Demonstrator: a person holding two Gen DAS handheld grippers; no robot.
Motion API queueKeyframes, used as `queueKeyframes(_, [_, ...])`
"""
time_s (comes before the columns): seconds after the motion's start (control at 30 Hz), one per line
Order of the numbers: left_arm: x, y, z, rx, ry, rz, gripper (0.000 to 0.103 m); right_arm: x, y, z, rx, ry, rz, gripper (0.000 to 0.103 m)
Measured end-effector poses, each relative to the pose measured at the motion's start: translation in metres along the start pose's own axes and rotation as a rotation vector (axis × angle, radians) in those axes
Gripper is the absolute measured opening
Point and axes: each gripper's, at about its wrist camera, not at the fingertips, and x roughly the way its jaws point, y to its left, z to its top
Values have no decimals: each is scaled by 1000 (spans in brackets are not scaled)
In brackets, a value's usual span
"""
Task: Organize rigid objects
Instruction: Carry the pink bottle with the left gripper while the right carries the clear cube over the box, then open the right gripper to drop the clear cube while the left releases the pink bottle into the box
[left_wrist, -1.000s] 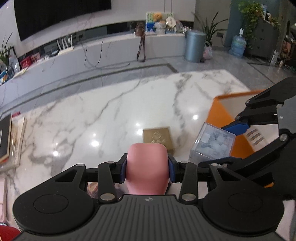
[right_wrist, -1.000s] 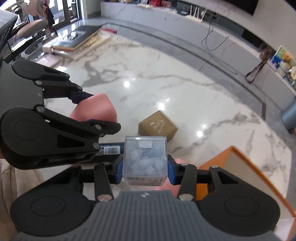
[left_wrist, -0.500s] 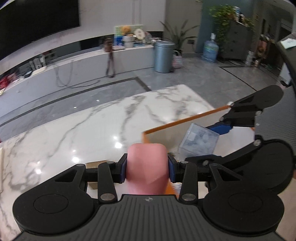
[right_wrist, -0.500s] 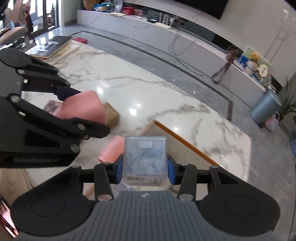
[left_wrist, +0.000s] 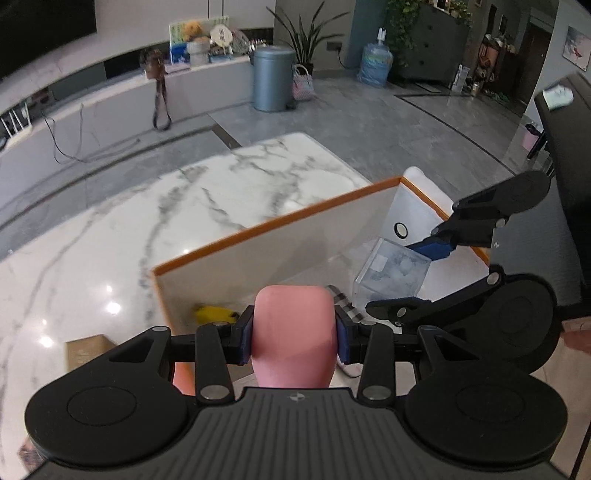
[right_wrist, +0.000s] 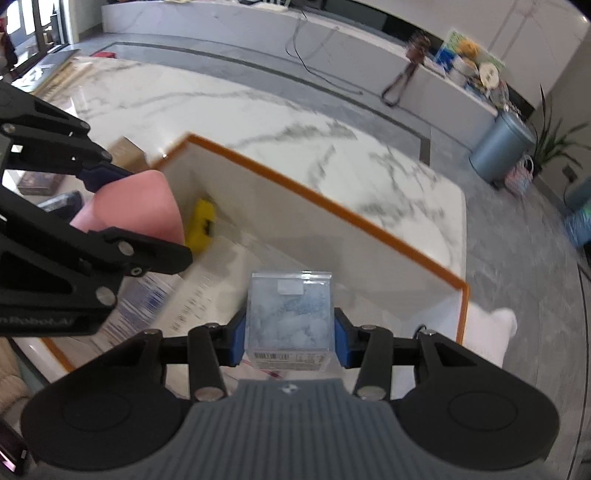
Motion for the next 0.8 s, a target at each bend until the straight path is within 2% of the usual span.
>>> queueKeyframes(0.33, [53,-12,5,24,79,-32,47,49,-28,-21,54,61,15,46])
queueKeyframes(0.67, [85,-25,15,-30,130,-44,47,68,-29,-26,-26,56,-62,46])
queueKeyframes(0.8, [94,-31,19,-38,138,-44,47,72,-34,-29,-28,61,-63,46])
